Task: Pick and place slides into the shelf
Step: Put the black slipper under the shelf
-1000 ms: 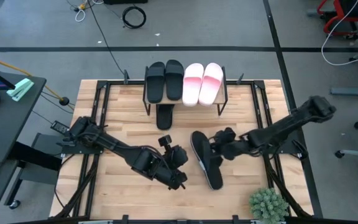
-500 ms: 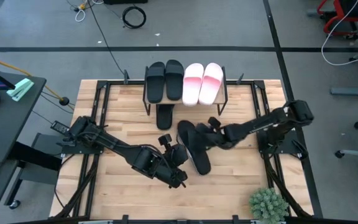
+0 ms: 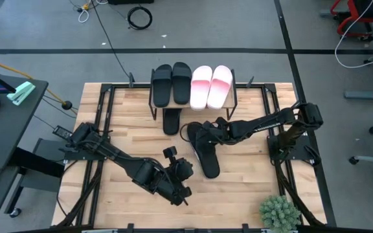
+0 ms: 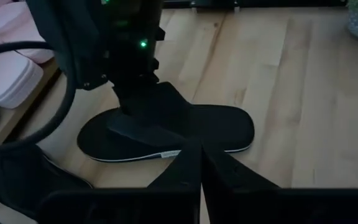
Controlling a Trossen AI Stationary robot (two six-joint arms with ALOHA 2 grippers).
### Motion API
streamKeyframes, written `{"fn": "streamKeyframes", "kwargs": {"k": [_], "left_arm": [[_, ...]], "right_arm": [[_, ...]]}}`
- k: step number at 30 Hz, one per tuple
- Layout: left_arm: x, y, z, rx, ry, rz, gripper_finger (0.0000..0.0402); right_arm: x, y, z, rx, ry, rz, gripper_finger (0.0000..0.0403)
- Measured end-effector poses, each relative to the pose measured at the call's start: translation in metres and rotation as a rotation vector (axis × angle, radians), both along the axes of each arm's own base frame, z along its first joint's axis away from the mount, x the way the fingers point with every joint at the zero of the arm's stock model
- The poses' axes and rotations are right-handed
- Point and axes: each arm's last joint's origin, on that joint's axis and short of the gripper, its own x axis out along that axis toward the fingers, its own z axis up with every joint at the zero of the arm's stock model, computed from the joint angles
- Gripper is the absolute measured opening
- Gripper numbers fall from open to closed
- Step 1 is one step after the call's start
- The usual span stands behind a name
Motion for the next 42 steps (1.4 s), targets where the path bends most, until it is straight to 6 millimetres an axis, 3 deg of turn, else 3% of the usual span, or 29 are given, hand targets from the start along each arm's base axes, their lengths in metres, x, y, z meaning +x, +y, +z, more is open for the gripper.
{"fn": "streamKeyframes", "kwargs": {"k": [9,15,21,26,31,34,38,42], "left_arm": [[-0.007,-0.012,0.000,-0.042,-0.023,0.003,0.0017],[-0.010,-0.018,0.000,-0.051,-0.027,-0.007,0.0005],[-0.014,-0.023,0.000,-0.074,-0.039,-0.002,0.0018],[-0.019,-0.029,-0.001,-0.082,-0.032,-0.004,0.0006],[-0.021,-0.032,-0.001,-0.098,-0.040,0.000,0.0010],[-0.021,-0.032,-0.001,-0.105,-0.044,0.006,0.0009],[-0.020,-0.032,-0.001,-0.124,-0.056,0.023,0.0005],[-0.020,-0.032,-0.001,-0.143,-0.068,0.038,0.0012]], "right_arm": [[0.000,-0.001,0.002,-0.044,0.013,0.038,0.0100],[-0.005,0.008,0.016,-0.025,-0.034,0.076,0.0127],[-0.024,0.035,0.043,0.135,-0.079,0.224,0.0128],[-0.052,0.081,0.053,0.278,-0.006,0.346,0.0097],[-0.068,0.129,0.042,0.183,0.028,0.391,0.0017],[-0.067,0.150,0.026,0.149,0.024,0.407,0.0010],[-0.057,0.165,-0.004,0.147,0.067,0.385,0.0004],[-0.048,0.165,-0.028,0.131,0.102,0.347,0.0004]]}}
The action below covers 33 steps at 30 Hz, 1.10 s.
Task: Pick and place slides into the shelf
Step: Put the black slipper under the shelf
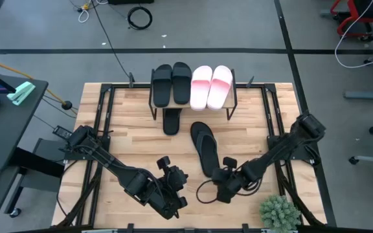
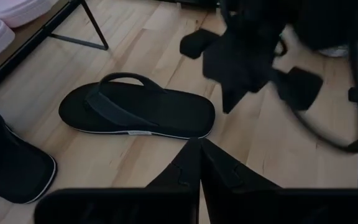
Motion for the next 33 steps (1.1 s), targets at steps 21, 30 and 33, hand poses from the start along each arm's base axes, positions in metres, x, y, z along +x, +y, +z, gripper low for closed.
{"fn": "streamKeyframes", "kwargs": {"k": [21,30,33], "left_arm": [[0.003,0.005,0.000,0.033,0.019,-0.011,0.0005],[0.003,0.006,0.000,0.041,0.024,-0.014,0.0008],[0.004,0.008,0.000,0.047,0.027,-0.015,0.0005]], "right_arm": [[0.025,-0.040,-0.009,-0.050,0.014,-0.063,0.0001],[0.045,-0.080,-0.027,-0.122,0.082,-0.050,0.0000],[0.050,-0.096,-0.023,-0.151,0.046,-0.079,0.0000]]}}
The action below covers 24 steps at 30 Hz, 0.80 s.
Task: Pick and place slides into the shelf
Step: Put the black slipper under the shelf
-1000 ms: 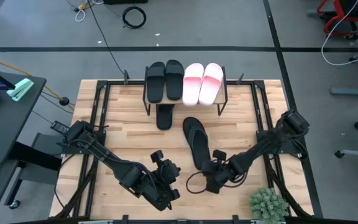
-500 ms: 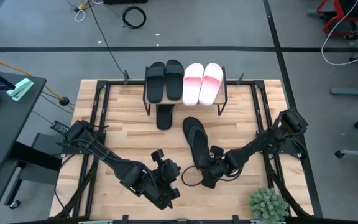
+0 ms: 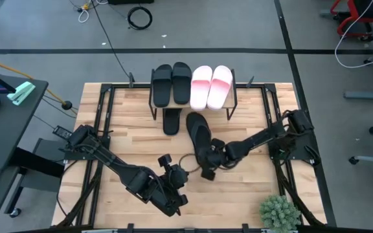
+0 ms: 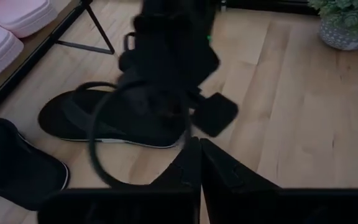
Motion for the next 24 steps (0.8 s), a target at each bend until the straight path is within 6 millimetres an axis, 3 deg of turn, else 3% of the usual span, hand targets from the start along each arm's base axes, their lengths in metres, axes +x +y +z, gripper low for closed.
{"fn": "streamKeyframes", "kwargs": {"k": [6,11,18,24], "left_arm": [[0.003,0.005,0.000,0.001,0.000,0.013,0.0018],[0.003,0.006,0.000,0.003,0.003,0.018,0.0005],[0.003,0.006,0.000,0.003,0.005,0.018,0.0018],[0.003,0.006,0.000,0.003,0.005,0.018,0.0005]], "right_arm": [[0.008,-0.033,0.008,-0.048,-0.051,-0.037,0.0000],[0.014,-0.063,0.000,-0.045,-0.039,-0.107,0.0000],[0.027,-0.077,-0.001,-0.086,-0.135,-0.074,0.0000],[0.028,-0.096,-0.001,-0.100,-0.149,-0.127,0.0000]]}}
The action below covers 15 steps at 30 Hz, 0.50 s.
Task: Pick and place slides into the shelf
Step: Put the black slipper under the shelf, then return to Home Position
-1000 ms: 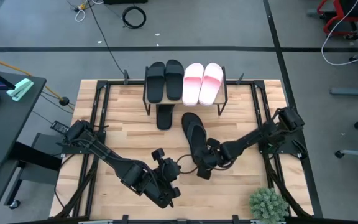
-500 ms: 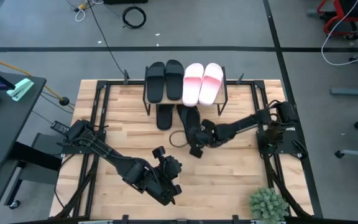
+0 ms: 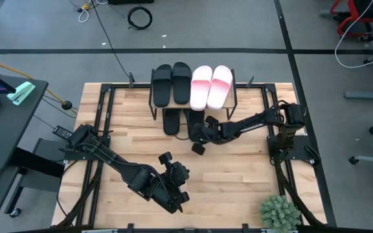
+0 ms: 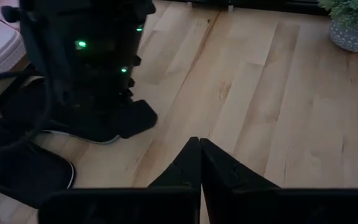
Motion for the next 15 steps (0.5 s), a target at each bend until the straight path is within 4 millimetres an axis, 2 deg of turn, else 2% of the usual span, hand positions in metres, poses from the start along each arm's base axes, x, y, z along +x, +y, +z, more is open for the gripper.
{"fn": "streamKeyframes", "kwargs": {"k": [7,15], "left_arm": [[0.000,0.000,0.000,-0.001,-0.002,0.001,0.0018],[0.000,0.000,0.000,-0.002,-0.002,0.002,0.0009]], "right_arm": [[-0.001,-0.024,0.001,-0.023,0.004,-0.037,0.0000],[0.009,-0.028,0.008,-0.098,-0.084,0.052,0.0000]]}}
